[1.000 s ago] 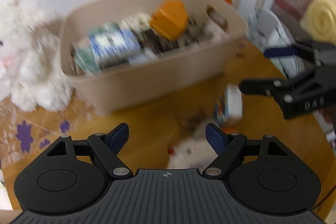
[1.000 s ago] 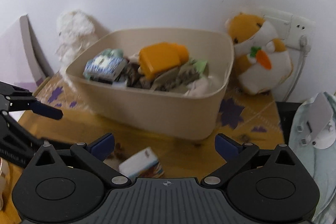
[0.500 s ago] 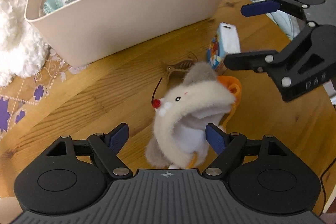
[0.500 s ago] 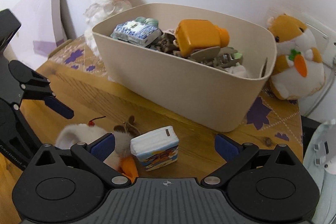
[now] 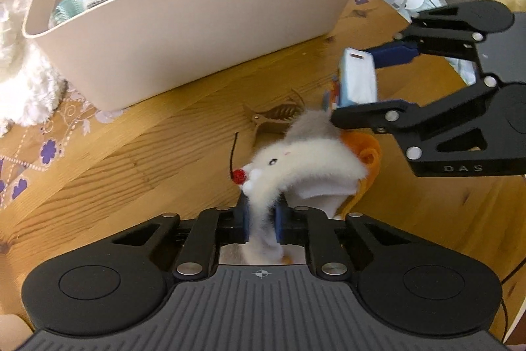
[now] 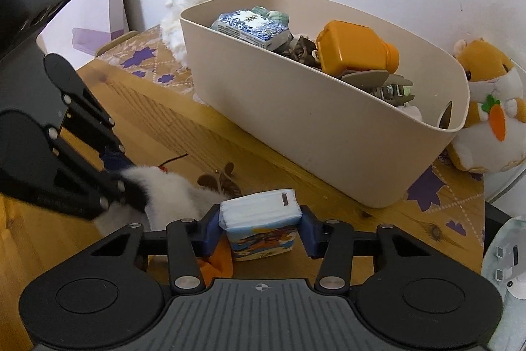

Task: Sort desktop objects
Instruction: 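Grasp the white mouse plush with the left tool while the right tool grasps the juice box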

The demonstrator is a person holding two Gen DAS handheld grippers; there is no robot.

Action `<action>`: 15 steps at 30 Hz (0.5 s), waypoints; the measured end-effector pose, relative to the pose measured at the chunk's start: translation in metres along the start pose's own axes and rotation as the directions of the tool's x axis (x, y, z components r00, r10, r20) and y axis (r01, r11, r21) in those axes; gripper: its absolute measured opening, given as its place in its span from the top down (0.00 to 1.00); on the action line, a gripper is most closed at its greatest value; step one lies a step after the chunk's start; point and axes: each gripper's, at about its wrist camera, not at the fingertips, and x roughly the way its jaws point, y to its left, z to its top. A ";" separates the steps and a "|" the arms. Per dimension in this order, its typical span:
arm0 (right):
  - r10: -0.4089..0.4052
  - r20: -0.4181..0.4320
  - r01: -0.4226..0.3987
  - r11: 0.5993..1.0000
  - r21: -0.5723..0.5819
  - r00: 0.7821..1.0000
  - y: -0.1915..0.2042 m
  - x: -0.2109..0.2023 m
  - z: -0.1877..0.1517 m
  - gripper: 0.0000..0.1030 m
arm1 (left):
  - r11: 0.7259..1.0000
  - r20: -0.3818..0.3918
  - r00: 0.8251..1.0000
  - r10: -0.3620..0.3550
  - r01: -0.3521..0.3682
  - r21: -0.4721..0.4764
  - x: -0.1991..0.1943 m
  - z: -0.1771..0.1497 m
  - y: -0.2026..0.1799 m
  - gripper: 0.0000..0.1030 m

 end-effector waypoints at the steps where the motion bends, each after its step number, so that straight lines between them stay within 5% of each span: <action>1: 0.001 0.002 -0.001 1.000 0.000 1.000 0.000 -0.002 -0.001 0.56 | 1.000 0.002 1.000 0.001 -0.001 0.000 -0.002 -0.001 0.001 0.90; 15: -0.069 0.087 0.066 0.997 0.038 0.994 -0.011 -0.058 -0.003 0.56 | 1.000 0.087 0.996 -0.001 0.002 -0.005 -0.047 -0.015 0.002 0.93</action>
